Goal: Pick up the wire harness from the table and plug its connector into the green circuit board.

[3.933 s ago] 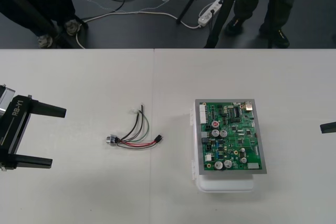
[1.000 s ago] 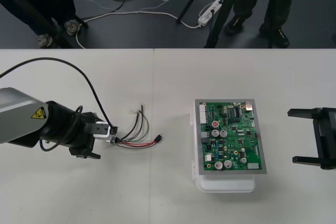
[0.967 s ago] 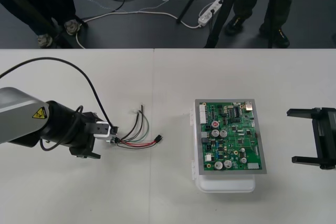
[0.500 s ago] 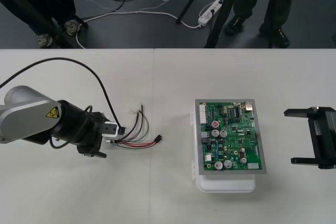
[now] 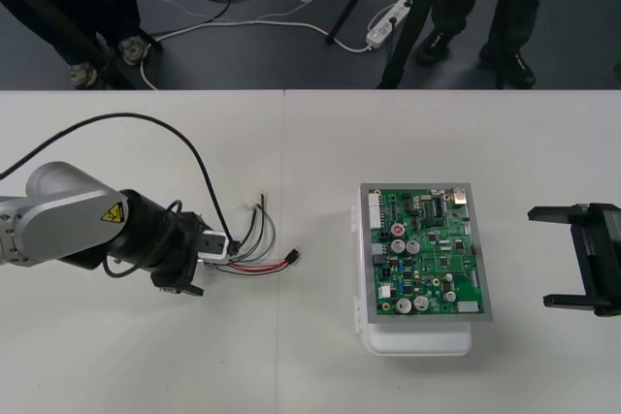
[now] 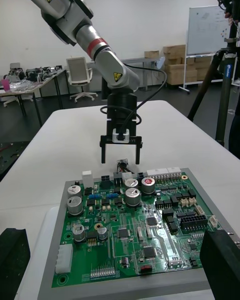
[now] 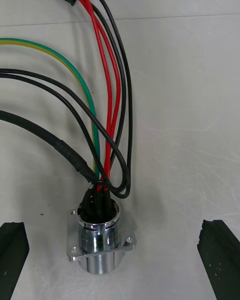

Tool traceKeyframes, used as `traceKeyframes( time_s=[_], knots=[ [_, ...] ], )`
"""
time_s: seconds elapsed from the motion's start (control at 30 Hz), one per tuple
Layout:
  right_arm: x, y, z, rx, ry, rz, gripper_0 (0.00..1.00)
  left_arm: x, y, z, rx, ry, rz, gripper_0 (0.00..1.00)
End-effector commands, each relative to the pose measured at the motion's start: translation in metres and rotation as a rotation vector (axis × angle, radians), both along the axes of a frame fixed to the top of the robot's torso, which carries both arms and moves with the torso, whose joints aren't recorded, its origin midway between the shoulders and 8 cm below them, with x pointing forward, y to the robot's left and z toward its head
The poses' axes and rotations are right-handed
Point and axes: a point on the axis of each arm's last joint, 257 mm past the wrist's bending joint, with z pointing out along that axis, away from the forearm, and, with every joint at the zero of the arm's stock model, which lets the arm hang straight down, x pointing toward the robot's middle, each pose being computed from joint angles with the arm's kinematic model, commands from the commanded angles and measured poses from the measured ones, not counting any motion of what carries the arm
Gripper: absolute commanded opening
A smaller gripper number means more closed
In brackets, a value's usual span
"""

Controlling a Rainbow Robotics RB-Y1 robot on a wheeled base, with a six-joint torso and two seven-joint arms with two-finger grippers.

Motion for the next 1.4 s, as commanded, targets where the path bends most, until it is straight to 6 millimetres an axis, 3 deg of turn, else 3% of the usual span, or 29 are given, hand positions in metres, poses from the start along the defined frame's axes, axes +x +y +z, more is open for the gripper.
traceKeyframes(
  time_s=[0.03, 0.33, 0.97, 1.07, 1.4],
  knots=[
    [0.005, -0.009, 0.014, -0.027, -0.111, 0.013, 1.00, 0.018, -0.015, 0.013, -0.026, -0.034, 0.032, 1.00],
    [0.016, -0.006, 0.017, -0.020, -0.154, 0.003, 1.00, 0.015, -0.026, 0.011, -0.038, -0.025, 0.028, 1.00],
    [0.018, 0.000, 0.024, 0.030, -0.155, 0.030, 1.00, 0.019, -0.023, 0.010, -0.031, -0.032, 0.032, 1.00],
    [0.017, 0.005, 0.024, 0.043, -0.155, 0.035, 1.00, 0.019, -0.023, 0.010, -0.028, -0.033, 0.030, 0.01],
    [0.015, 0.010, 0.025, 0.057, -0.150, 0.045, 1.00, 0.019, -0.025, 0.009, -0.029, -0.034, 0.025, 0.00]
  ],
)
